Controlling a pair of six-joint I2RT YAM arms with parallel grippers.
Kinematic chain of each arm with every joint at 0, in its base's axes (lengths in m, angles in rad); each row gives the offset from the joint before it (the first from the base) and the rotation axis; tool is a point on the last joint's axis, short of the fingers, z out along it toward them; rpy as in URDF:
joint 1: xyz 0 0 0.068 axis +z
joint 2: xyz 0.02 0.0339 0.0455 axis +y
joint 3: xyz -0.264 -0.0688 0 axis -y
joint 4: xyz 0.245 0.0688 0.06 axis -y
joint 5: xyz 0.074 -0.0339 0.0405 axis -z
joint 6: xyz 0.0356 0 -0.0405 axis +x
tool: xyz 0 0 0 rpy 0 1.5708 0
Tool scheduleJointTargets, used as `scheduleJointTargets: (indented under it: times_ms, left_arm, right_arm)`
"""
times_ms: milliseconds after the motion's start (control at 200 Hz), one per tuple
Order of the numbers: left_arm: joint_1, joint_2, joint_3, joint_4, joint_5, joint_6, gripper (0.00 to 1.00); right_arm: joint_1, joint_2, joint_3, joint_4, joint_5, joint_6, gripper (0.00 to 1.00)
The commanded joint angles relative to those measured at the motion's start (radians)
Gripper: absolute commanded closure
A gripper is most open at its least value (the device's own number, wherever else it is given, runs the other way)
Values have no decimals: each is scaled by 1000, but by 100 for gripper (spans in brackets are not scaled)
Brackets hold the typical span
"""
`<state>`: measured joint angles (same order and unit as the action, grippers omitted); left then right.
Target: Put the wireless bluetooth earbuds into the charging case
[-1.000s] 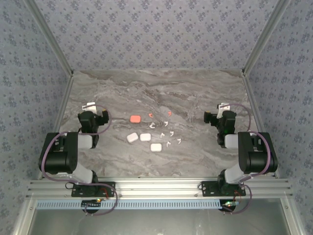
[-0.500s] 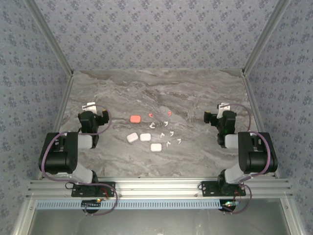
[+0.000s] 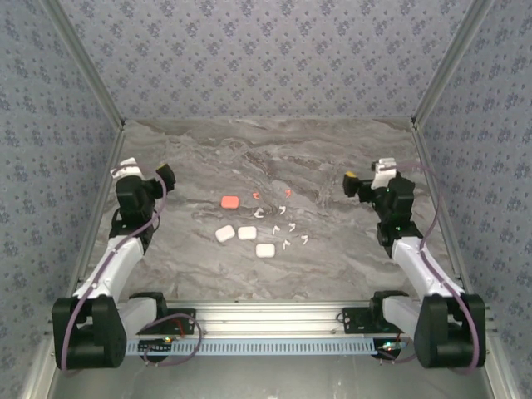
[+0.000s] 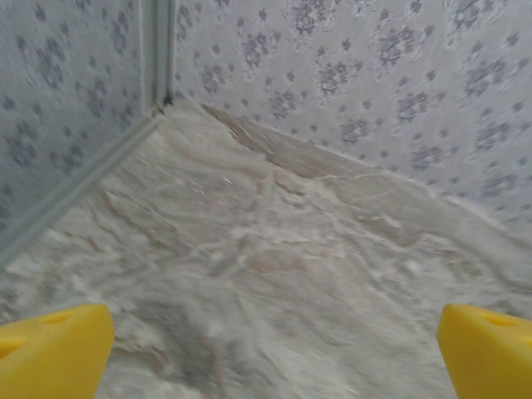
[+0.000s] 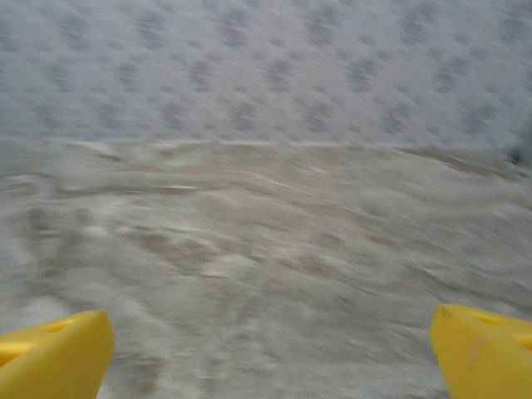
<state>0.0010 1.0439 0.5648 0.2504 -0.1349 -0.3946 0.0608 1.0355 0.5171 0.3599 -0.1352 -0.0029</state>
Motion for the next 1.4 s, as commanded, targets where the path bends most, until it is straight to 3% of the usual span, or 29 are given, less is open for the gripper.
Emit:
scheduleJointTargets:
  times_ms: [0, 185, 305, 545, 859, 1204, 1399]
  left_arm:
    - [1, -26, 27, -288, 133, -274, 1]
    - [-70, -59, -27, -274, 245, -417, 1]
    - [-122, -64, -36, -265, 238, -425, 1]
    - [-132, -61, -48, -247, 229, -422, 1]
    - [-134, -71, -48, -258, 223, -418, 1]
    - [-133, -77, -36, -287, 218, -396, 1]
    - [-134, -81, -25, -296, 221, -379, 1]
  right_arm:
    - [159, -35, 50, -251, -113, -75, 0]
    - [465, 38, 112, -440, -252, -288, 0]
    - [628, 126, 128, -477, -238, -445, 0]
    - [778, 372, 251, -605, -145, -616, 0]
    - [831, 634, 410, -670, -70, -688, 2]
    - [823, 746, 476, -730, -54, -676, 29]
    - [804, 725, 481, -731, -31, -672, 52]
